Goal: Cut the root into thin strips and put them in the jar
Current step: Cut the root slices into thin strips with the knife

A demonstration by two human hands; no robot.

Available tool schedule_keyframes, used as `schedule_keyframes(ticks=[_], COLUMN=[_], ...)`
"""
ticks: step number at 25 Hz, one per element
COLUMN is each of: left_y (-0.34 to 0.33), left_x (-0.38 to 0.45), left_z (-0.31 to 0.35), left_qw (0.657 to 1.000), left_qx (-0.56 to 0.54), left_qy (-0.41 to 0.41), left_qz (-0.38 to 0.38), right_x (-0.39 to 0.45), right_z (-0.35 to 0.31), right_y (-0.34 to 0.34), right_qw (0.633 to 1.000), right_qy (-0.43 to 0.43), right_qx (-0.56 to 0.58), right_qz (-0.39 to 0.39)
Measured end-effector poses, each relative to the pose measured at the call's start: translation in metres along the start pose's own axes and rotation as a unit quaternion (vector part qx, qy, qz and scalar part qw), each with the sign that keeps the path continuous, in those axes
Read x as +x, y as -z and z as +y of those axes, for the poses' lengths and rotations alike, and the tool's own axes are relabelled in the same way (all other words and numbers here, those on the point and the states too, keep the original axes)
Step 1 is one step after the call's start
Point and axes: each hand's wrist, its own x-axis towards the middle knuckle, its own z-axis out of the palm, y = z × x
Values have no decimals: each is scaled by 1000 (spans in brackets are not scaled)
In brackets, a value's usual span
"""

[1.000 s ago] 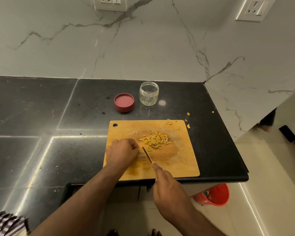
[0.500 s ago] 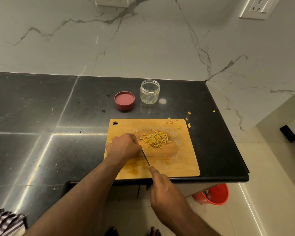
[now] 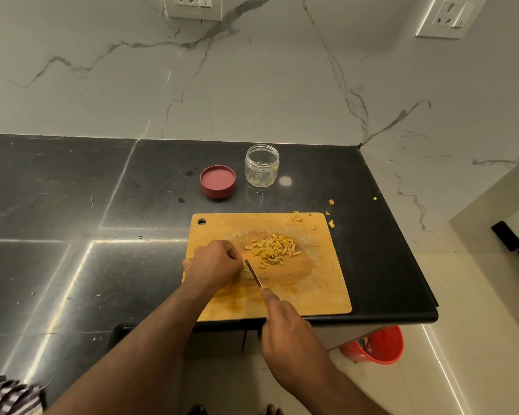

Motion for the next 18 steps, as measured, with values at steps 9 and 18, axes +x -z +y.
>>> schedule_keyframes(ticks=[9, 18], left_y=[-2, 2], left_x=[2, 10], left_z=[1, -5], left_qw=[1000, 996], left_qx=[-5, -63], left_qy=[9, 20], left_qz=[2, -57], right_x=[-5, -8], right_z=[4, 6], right_y=[-9, -1], right_qw=[999, 1000], right_qy=[-11, 10], right_qx=[6, 8], right_qz=[-29, 2])
